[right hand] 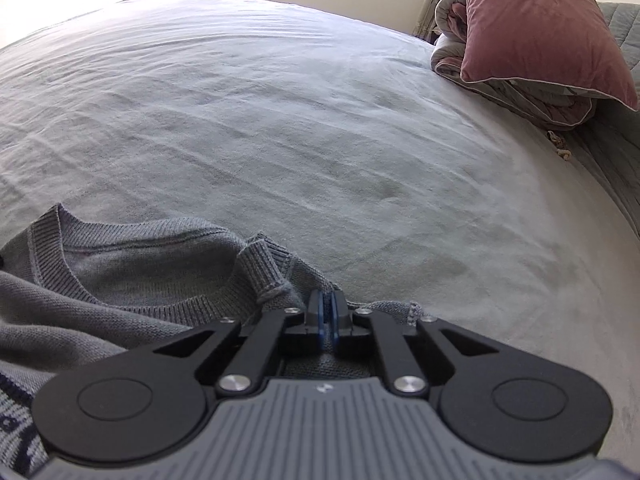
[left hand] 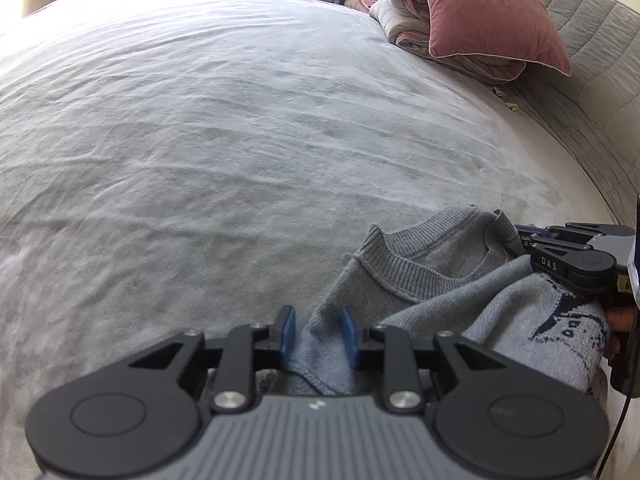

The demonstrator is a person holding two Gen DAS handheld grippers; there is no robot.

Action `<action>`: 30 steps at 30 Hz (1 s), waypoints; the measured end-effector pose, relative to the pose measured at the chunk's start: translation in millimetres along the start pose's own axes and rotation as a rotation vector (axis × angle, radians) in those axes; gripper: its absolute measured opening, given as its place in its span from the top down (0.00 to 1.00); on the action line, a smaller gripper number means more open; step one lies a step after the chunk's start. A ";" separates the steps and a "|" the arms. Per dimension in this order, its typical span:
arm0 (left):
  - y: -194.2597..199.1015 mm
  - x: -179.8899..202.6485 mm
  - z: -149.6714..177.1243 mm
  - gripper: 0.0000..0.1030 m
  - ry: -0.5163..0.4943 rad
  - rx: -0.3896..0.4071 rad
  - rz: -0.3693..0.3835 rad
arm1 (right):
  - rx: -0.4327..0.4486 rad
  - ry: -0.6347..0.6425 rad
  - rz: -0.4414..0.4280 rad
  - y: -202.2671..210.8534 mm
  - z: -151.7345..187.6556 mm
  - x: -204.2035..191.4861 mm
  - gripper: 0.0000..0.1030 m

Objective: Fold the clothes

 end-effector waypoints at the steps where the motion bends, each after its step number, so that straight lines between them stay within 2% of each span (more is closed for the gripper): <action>1: -0.6 1.5 0.0 0.66 -0.001 0.003 0.003 | 0.000 0.008 0.009 -0.2 -0.5 -0.2 0.85; 3: -1.5 7.6 0.9 0.63 -0.026 0.012 -0.007 | 0.004 0.030 0.039 -0.7 -1.4 -0.5 0.72; 4: -1.8 9.5 1.3 0.62 -0.037 0.016 -0.012 | 0.009 0.038 0.055 -1.0 -1.8 0.9 0.61; 5: -2.3 10.2 1.5 0.60 -0.042 0.020 -0.013 | 0.012 0.038 0.059 -1.6 -1.9 3.5 0.56; 13: -5.1 12.3 1.1 0.60 -0.066 0.032 -0.032 | 0.018 -0.087 -0.051 -10.8 0.3 28.7 0.53; 15: -5.7 12.3 0.7 0.68 -0.069 0.034 -0.039 | 0.023 -0.121 -0.093 -9.9 1.7 32.0 0.62; 19: -7.4 9.2 -1.5 0.96 -0.045 0.021 -0.022 | 0.032 -0.158 -0.154 -5.4 3.2 29.1 0.88; 22: -4.2 4.6 -3.8 0.97 0.013 0.025 -0.022 | 0.041 -0.159 -0.124 0.0 1.2 22.7 0.92; 27: 11.1 -4.4 -15.5 0.98 0.060 0.107 -0.056 | 0.099 -0.157 -0.089 16.1 -6.7 18.5 0.93; 30: 21.7 -6.1 -24.1 0.98 0.047 0.159 -0.084 | 0.161 -0.160 -0.065 32.5 -15.9 18.5 0.93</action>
Point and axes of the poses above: each gripper's, at about its wrist camera, not at the fingertips, and y roughly against the way its jaws point, x to its right, z to its underside, the point moved 2 cm from there along -y, roughly the way its jaws point, and after that the axes turned 10 degrees about -z, right-handed, at the moved point
